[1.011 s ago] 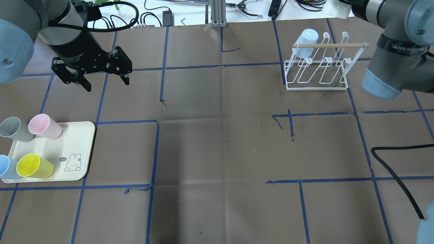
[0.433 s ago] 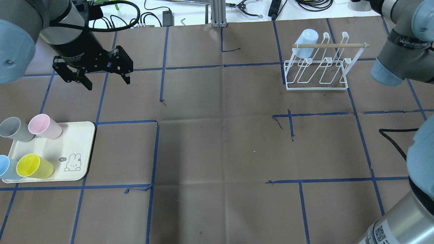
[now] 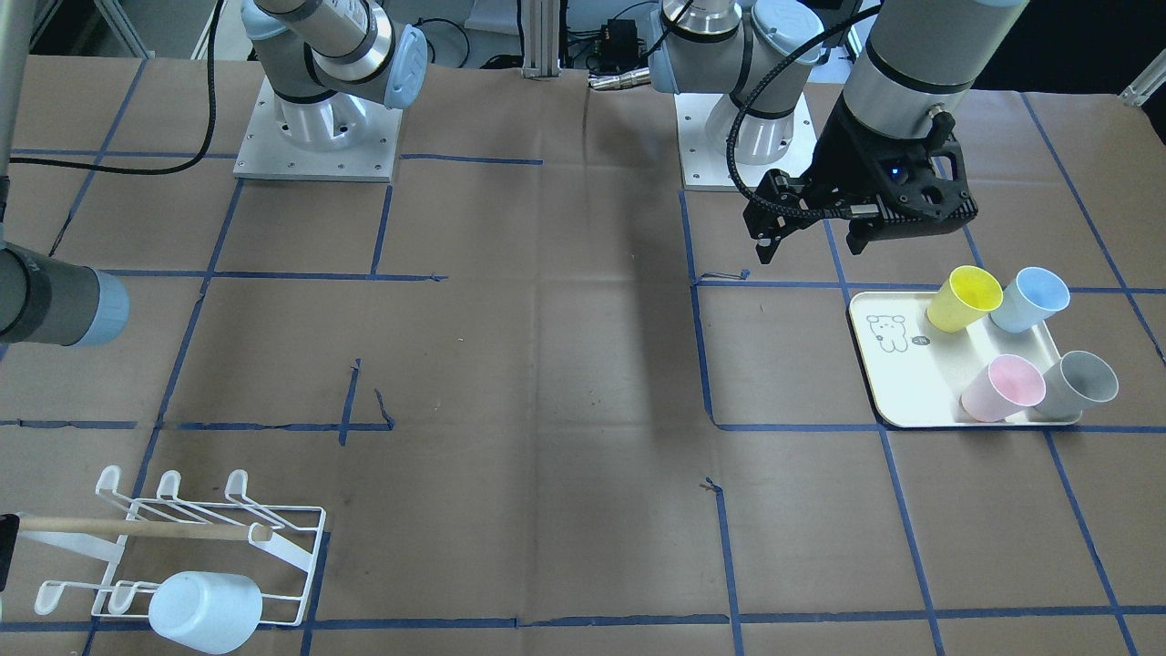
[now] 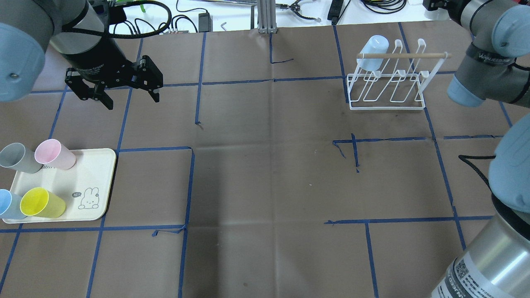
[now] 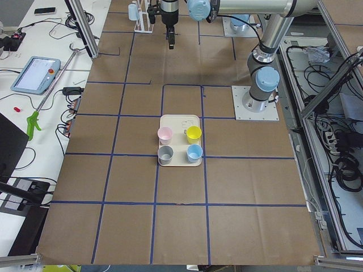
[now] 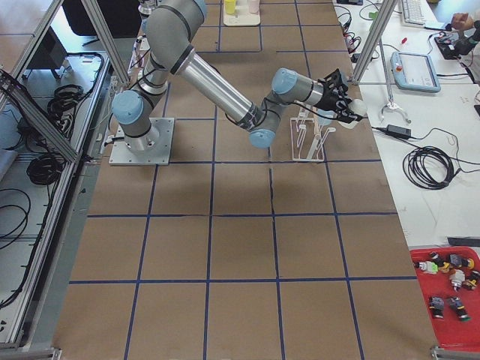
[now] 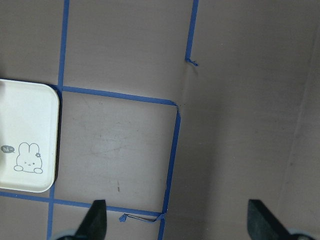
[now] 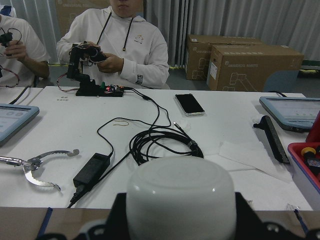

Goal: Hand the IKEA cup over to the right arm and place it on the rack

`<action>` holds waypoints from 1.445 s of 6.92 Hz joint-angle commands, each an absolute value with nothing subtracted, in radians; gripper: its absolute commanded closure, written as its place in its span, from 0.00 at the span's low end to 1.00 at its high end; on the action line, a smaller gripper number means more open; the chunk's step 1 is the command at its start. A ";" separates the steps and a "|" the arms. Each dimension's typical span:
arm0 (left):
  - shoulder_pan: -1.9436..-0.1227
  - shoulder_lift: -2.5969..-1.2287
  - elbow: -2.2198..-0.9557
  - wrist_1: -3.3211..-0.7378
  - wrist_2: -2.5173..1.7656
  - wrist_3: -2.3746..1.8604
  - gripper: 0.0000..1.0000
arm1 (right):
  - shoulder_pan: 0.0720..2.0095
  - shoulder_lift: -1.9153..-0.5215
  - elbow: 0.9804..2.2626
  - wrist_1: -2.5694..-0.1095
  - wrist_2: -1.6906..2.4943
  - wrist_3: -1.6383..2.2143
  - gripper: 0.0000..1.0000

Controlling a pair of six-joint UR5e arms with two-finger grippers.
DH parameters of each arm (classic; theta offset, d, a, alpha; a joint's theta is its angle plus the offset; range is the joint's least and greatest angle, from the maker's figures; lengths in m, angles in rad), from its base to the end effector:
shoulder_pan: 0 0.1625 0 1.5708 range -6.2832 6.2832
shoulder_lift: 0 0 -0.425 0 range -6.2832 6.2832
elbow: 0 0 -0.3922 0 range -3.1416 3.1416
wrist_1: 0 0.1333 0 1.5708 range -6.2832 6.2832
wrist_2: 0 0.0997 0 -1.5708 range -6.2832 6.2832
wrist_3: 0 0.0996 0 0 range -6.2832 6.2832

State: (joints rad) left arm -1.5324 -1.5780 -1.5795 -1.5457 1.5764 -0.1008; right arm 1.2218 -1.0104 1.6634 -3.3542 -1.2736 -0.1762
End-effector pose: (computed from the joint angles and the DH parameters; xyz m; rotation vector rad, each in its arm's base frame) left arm -0.1136 -0.5006 0.4826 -0.2181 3.1286 -0.0147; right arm -0.0751 -0.6815 0.3338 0.0215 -2.6077 1.6910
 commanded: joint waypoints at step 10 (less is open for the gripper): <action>-1.532 -1.577 -1.578 -1.546 1.582 -0.101 0.00 | 1.235 -0.997 1.807 -3.402 -1.293 -0.170 0.00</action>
State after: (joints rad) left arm -1.5324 -1.5780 -1.5785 -1.5463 1.5815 -0.1012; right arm 1.2348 -0.9936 1.8089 -3.4073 -1.2887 -0.1719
